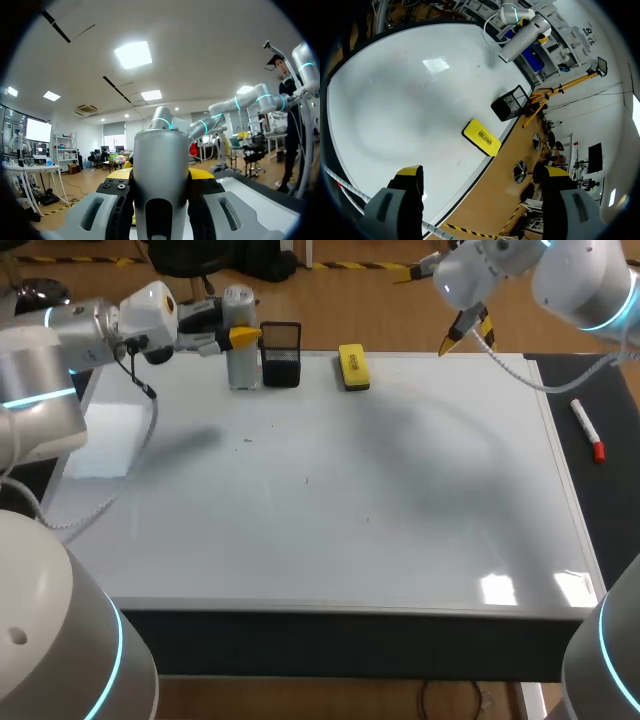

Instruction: Pick up the inspection probe, press it on each red-marked spot on the whiteboard one by one, put down the probe, pick up the eraser, and wipe off all the red marks.

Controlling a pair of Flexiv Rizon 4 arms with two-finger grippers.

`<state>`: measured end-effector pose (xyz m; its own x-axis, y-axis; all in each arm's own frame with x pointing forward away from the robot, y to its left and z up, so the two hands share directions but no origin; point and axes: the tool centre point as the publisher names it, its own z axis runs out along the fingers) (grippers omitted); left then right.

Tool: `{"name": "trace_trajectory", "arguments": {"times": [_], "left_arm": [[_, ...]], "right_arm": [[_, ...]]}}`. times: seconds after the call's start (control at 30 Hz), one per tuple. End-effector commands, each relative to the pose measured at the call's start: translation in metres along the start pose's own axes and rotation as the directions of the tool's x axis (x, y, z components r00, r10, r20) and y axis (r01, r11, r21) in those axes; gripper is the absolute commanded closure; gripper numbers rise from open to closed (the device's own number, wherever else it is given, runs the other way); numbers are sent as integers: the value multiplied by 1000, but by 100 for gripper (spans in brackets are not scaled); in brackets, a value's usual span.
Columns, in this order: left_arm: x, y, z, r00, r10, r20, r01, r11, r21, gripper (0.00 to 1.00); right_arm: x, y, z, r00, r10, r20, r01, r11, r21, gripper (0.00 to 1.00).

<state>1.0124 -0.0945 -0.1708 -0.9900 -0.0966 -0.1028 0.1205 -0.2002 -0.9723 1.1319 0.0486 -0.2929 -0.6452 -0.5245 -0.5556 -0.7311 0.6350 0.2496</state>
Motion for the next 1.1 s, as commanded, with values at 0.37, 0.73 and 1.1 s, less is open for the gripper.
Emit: {"name": "trace_trajectory", "arguments": {"times": [0.37, 0.73, 1.1], "left_arm": [[-62, -7, 39, 988, 2, -152, 3, 1000, 28, 100], [-83, -9, 52, 985, 8, -174, 1, 998, 56, 100], [-100, 8, 48, 988, 0, -155, 10, 998, 67, 100]], "right_arm": [[-1, 0, 0, 1000, -2, -4, 2, 1000, 2, 0], [-1, 0, 0, 1000, -2, -4, 2, 1000, 2, 0], [-1, 0, 0, 1000, -2, -4, 2, 1000, 2, 0]]}}
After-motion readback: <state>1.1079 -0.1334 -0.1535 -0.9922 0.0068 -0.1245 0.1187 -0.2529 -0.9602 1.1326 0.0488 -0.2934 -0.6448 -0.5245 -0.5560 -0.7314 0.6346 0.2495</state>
